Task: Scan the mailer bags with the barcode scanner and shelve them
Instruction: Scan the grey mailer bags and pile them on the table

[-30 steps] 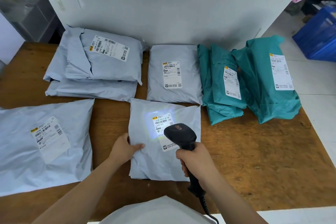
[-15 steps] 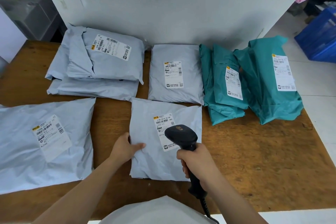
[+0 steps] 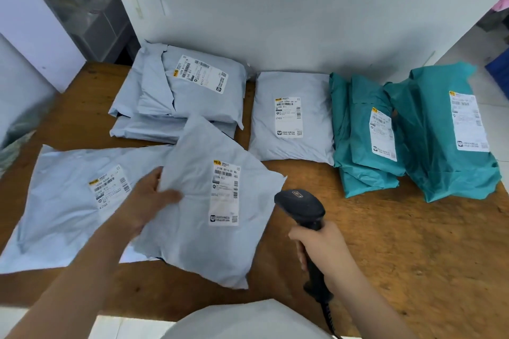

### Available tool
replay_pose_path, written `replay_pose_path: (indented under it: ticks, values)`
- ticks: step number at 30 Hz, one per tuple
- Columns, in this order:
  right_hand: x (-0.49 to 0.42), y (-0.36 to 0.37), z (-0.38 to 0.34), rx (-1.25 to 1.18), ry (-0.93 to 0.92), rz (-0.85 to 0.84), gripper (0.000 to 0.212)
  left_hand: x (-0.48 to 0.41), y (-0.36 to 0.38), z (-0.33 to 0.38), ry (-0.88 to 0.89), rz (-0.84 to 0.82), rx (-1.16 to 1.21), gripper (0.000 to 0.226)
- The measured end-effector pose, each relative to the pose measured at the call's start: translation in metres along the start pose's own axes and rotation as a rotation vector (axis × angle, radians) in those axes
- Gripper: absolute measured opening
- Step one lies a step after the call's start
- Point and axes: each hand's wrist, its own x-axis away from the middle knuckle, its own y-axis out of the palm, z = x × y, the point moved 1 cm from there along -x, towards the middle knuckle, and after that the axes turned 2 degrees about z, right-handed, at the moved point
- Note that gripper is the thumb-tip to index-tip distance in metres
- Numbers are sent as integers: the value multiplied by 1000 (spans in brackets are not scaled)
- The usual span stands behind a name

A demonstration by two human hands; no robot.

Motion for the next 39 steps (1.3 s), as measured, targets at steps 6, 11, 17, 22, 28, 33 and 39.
replay_pose_path:
  ticks: [6, 11, 17, 22, 28, 33, 39]
  values:
    - [-3, 21, 3, 81, 22, -69, 19, -8, -135, -34, -117, 406, -167, 37]
    - [-5, 29, -6, 137, -14, -104, 22, -25, -178, -79, -240, 717, -487, 35]
    - [-9, 29, -18, 128, -19, -101, 19, -38, -125, -71, -322, 563, -474, 50]
    - [-10, 27, -18, 148, -21, -99, 20, -28, -143, -65, -266, 820, -388, 37]
    - [-10, 28, -17, 161, -22, -116, 19, -18, -172, -73, -426, 836, -734, 59]
    - [-12, 25, -20, 154, -9, -105, 21, -54, -108, -36, 20, 786, -779, 48]
    - [-13, 1, -31, 68, -7, -44, 19, -94, 39, 5, 339, 270, -551, 39]
